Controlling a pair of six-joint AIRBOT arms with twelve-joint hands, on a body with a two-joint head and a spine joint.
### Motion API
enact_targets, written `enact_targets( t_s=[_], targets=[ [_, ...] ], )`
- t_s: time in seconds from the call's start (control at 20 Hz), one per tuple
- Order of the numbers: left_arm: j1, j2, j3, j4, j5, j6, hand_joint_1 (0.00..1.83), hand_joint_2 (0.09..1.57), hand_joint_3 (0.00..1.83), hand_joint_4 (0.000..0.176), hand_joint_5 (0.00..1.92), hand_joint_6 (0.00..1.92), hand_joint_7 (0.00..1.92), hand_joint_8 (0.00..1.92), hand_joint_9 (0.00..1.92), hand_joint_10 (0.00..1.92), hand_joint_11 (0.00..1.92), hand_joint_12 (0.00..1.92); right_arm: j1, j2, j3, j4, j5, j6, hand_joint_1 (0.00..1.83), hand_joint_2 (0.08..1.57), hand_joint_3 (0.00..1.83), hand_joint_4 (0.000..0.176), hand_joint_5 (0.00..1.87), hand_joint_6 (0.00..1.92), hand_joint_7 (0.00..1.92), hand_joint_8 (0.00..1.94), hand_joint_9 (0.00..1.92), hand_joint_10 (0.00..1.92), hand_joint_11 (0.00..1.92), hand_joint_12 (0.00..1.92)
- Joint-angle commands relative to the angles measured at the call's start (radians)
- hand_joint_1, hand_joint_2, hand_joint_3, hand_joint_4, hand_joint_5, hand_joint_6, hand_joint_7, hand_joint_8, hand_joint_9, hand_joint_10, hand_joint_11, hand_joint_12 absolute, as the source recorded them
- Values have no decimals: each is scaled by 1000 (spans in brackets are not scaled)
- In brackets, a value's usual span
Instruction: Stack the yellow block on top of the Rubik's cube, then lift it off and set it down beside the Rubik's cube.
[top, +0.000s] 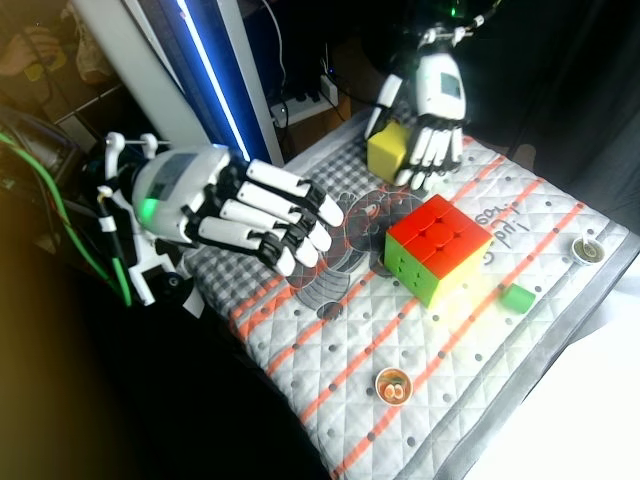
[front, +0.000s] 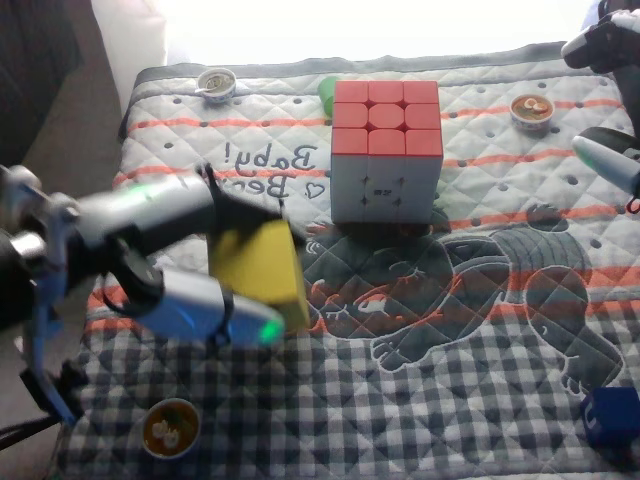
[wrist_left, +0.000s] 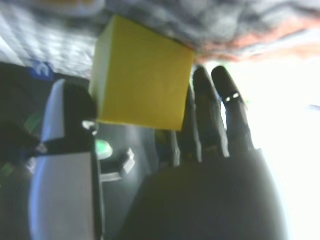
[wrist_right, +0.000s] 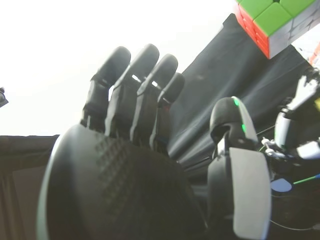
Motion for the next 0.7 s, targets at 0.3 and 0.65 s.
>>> enact_targets(
  t_s=[0.3, 0.65],
  targets=[
    [-208, -11, 29, 108, 324, -40, 1089, 1165, 0, 0, 886, 1148, 797, 27, 644, 135, 91, 1369, 6, 1, 10, -11, 124, 3, 770, 1279, 23, 0, 397, 926, 530, 859, 375, 1158, 64, 1769],
    [-364, -169, 193, 128, 140, -40, 1107, 1191, 0, 0, 834, 1231, 792, 53, 274, 914, 0, 1744, 6, -13, 21, -12, 124, 3, 711, 1249, 8, 0, 403, 930, 553, 864, 386, 1126, 60, 1779]
  ],
)
